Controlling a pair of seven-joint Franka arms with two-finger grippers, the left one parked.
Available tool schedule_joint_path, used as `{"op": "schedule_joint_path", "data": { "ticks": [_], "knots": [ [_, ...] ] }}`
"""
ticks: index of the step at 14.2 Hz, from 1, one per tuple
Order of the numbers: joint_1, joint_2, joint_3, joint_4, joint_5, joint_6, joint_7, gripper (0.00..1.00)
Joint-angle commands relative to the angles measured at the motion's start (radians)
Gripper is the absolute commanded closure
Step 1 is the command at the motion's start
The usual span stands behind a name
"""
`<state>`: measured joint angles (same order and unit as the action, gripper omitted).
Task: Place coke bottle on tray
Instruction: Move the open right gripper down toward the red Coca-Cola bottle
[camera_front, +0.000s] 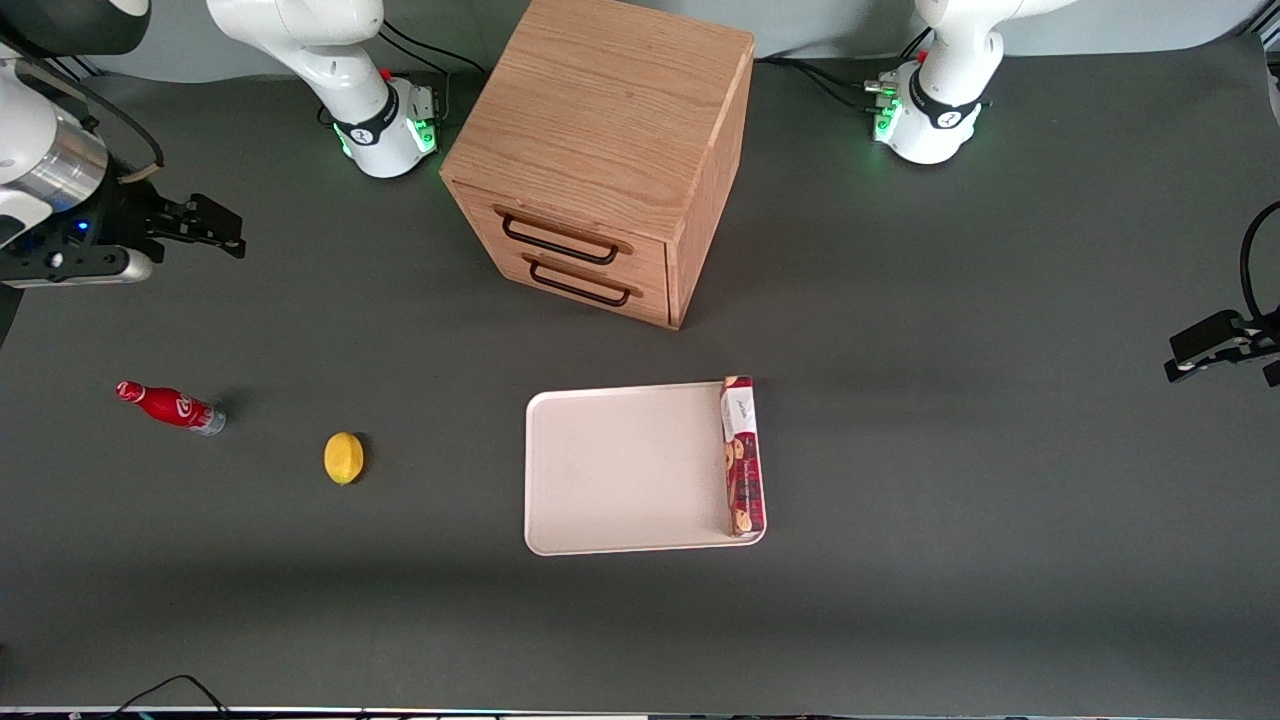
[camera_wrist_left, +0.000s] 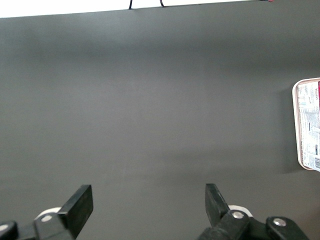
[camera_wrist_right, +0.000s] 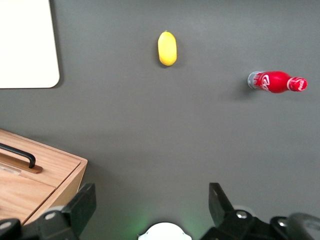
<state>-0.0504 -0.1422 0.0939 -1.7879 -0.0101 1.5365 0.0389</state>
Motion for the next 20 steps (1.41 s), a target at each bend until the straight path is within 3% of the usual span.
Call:
{"op": "schedule_joint_path", "data": {
  "ticks": [1,6,9,10,12,14,16,20],
  "knots": [
    [0.0,0.027,-0.014,0.051,-0.005,-0.035,0.022,0.0],
    [-0.003,0.035,-0.063,0.067,-0.013,-0.035,-0.032,0.0],
    [-0.011,0.061,-0.193,0.058,-0.021,-0.023,-0.29,0.0],
    [-0.009,0.082,-0.242,0.056,-0.049,-0.013,-0.36,0.0],
    [-0.015,0.119,-0.278,0.019,-0.106,0.098,-0.547,0.0],
    [-0.025,0.159,-0.341,-0.046,-0.108,0.212,-0.656,0.0],
    [-0.026,0.203,-0.396,-0.146,-0.1,0.424,-0.795,0.0],
    [-0.029,0.315,-0.419,-0.237,-0.073,0.71,-0.826,0.0]
  ]
}}
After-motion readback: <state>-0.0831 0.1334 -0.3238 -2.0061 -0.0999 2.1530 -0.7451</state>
